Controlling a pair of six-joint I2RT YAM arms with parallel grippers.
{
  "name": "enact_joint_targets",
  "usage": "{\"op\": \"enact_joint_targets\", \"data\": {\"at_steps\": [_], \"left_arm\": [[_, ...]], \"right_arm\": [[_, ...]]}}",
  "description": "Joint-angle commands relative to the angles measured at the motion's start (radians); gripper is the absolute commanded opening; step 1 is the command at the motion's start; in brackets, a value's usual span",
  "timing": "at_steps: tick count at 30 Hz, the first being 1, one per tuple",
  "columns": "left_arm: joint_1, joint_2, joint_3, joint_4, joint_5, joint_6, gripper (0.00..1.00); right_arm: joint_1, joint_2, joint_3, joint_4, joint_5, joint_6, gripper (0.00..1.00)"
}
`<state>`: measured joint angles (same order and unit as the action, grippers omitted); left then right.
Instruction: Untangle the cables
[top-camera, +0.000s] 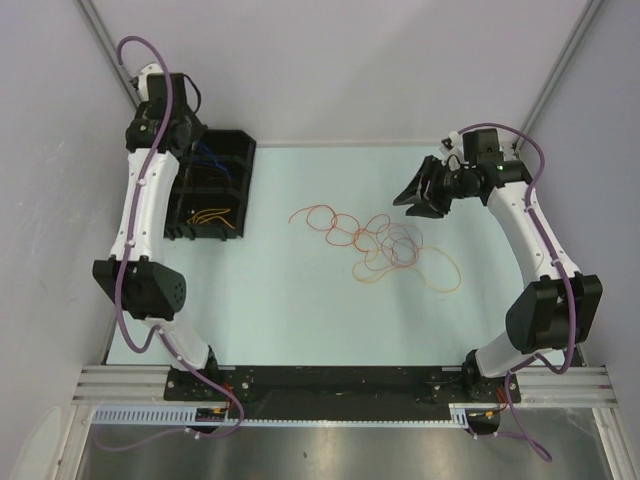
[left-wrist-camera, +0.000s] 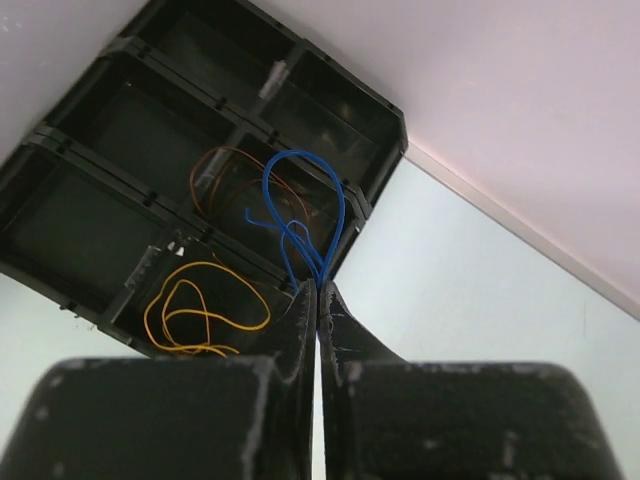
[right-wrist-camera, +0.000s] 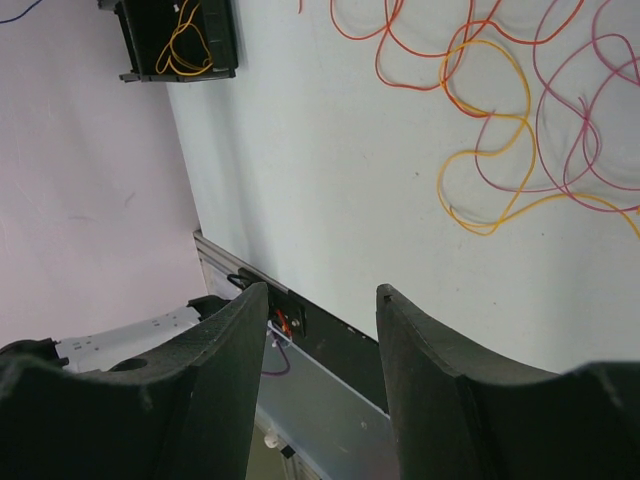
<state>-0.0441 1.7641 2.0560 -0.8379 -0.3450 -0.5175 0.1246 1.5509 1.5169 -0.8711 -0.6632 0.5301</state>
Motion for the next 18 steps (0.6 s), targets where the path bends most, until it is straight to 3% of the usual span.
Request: {"op": "enact_joint_targets", "data": {"at_steps": [1,10,18], "left_arm": [[0.041,0.031,0.049,0.043,0.011,-0.027,0.0],[0.162,0.086,0.084,0.076,0.023,-0.059,0.0],[0.191,0.077,0.057,0.065,-0.103,-0.032,0.0]], "right_arm": [[-0.011,-0.002,0.042,-0.028,0.007,-0.018,0.52],[-0.01,0.015,0.077,-0.077,0.028,-0.016,0.52],[0.032,0.083,0.158,-0.147,0.056,-0.019,0.52]]}}
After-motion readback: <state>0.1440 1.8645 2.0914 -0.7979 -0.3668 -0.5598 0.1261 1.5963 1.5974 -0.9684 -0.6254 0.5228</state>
